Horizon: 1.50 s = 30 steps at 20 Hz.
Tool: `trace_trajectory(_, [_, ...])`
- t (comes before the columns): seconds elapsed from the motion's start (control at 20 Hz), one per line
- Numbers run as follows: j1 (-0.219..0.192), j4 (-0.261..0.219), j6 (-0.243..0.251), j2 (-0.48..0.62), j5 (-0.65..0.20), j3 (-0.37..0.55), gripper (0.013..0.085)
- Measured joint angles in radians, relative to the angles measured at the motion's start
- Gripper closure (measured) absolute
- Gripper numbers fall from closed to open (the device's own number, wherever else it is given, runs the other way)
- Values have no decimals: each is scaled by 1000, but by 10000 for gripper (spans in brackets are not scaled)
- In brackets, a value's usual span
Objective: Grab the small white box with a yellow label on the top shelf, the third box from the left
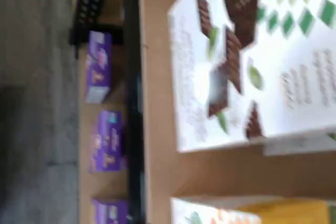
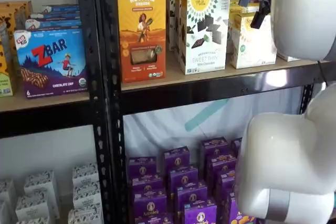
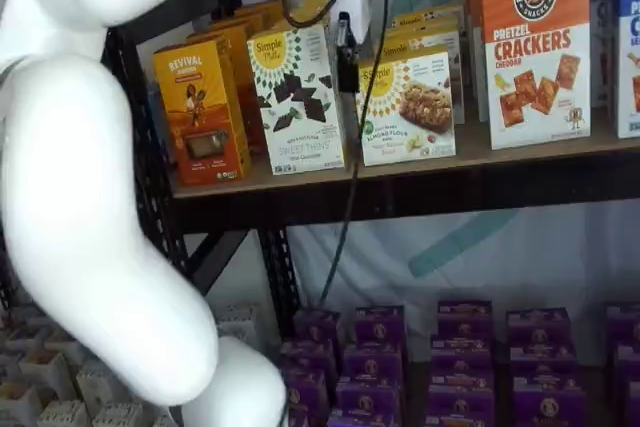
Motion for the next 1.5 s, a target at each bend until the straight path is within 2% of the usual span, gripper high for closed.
trace_trajectory(0.2, [12,-44,-30,56,-134,-1,130])
trace_trajectory(0.3, [21,-80,-31,99,-142,-31,130])
trace_trajectory(0.7, [50,-192,11,283,35,-233,130])
trace_trajectory(1.0, [63,-227,26,340,111,-301,130])
trace_trajectory(1.25, [71,-250,32,354,142,-320,130])
trace_trajectory(1.5, [80,-262,38,341,131,-293,130])
